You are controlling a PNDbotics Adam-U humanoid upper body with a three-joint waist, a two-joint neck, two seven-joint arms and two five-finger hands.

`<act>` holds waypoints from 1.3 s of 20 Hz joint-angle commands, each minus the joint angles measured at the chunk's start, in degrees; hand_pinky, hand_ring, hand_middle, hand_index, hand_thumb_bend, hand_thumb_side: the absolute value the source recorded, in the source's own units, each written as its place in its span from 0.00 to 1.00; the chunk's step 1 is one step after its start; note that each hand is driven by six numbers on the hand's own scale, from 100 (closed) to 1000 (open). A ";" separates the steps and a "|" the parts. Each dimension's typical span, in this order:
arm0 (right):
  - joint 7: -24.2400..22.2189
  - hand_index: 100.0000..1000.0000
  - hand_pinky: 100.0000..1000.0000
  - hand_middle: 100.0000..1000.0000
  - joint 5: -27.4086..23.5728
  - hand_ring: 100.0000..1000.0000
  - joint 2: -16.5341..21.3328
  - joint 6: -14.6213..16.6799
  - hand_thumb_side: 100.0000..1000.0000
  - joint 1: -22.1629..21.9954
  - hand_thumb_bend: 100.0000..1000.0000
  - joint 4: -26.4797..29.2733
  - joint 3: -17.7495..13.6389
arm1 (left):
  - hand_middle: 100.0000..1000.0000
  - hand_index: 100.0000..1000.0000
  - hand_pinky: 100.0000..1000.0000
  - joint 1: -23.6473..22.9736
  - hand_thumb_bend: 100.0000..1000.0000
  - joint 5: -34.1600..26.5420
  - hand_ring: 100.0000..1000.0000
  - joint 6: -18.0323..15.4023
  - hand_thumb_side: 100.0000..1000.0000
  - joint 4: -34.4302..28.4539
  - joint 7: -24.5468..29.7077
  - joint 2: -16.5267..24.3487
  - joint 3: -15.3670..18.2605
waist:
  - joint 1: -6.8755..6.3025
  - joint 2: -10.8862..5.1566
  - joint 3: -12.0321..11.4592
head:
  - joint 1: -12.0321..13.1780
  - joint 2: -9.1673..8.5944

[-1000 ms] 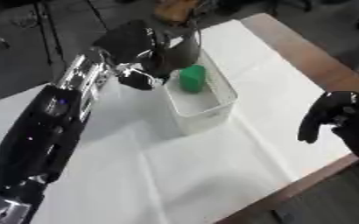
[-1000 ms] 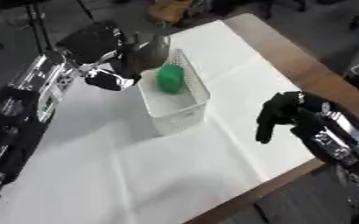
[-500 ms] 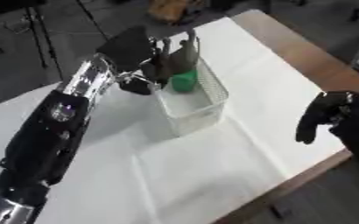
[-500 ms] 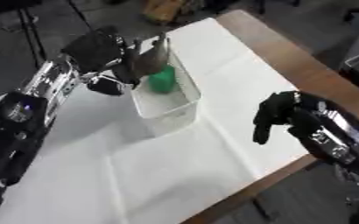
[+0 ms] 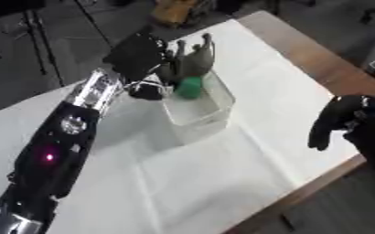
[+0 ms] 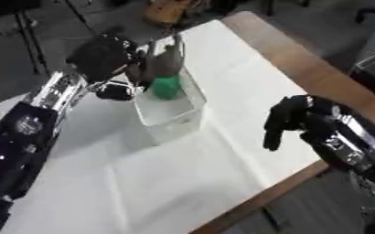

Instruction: Pick up objects on the table and place them in the box.

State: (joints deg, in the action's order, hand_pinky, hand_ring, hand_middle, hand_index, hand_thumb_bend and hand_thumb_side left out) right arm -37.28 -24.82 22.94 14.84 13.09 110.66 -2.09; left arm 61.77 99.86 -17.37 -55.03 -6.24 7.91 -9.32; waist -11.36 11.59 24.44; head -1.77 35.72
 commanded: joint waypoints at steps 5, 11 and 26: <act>0.43 0.78 0.46 0.57 -0.35 0.43 1.15 -0.02 0.68 0.33 0.00 0.71 -0.37 | 0.69 0.62 0.99 0.92 0.66 4.06 0.73 -1.10 0.65 0.78 2.31 0.49 0.96 | -0.20 -5.04 0.00 | -0.01 -0.14; 0.48 0.78 0.46 0.57 -0.27 0.43 1.09 0.10 0.68 0.12 0.00 0.73 -0.43 | 0.78 0.76 0.97 0.69 0.70 1.46 0.79 -0.01 0.77 -0.91 0.74 0.45 1.96 | 0.01 -5.08 -0.23 | -0.13 -0.13; 0.85 0.78 0.46 0.57 0.01 0.43 0.55 0.82 0.69 -1.03 0.00 0.75 -0.87 | 0.80 0.81 0.60 -1.78 0.85 -12.38 0.75 8.34 0.98 -11.90 -13.15 -4.94 11.01 | 1.69 -4.74 -1.85 | -1.17 0.04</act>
State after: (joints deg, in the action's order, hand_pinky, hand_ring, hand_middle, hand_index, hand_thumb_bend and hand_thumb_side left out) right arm -36.50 -24.81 22.94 15.42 11.80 110.66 -2.49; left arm 59.14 88.77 -9.51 -65.60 -18.13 2.81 0.56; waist -11.28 11.59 22.43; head -2.79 35.74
